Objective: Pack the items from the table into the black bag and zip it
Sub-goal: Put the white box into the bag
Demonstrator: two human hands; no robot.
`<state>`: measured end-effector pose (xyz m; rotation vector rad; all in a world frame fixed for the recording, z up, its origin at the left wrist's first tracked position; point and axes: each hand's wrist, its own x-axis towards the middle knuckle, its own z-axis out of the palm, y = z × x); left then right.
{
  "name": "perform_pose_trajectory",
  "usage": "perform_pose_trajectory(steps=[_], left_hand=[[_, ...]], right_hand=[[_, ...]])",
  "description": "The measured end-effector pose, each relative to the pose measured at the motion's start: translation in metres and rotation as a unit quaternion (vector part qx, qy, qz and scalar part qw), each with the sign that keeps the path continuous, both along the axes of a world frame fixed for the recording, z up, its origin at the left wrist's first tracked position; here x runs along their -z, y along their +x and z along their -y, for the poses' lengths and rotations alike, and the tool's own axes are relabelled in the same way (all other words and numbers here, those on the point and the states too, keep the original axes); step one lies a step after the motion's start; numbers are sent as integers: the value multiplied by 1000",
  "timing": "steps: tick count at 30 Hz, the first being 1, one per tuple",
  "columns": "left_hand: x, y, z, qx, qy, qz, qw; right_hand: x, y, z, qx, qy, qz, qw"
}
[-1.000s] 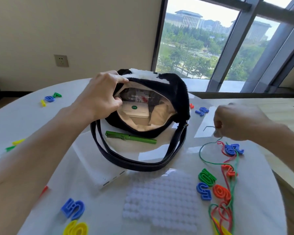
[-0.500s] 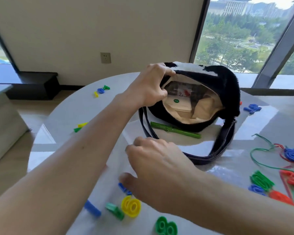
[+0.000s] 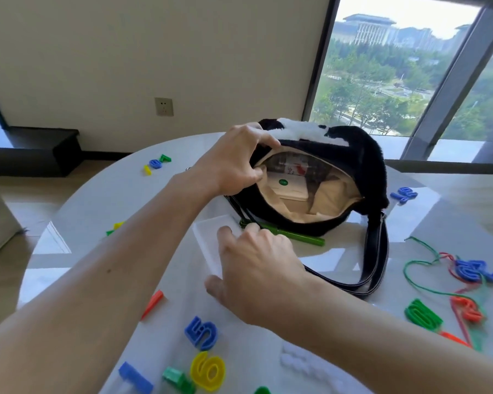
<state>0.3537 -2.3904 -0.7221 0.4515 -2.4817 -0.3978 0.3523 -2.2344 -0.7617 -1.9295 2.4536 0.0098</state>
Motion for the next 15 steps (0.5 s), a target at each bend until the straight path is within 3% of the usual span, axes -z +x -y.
perform_pose_trajectory(steps=[8, 15], left_hand=[[4, -6, 4, -2, 8, 18, 1000], [13, -14, -5, -68, -57, 58, 994]], right_hand=[[-62, -38, -61, 0, 76, 81, 994], [-89, -106, -76, 112, 43, 0, 993]])
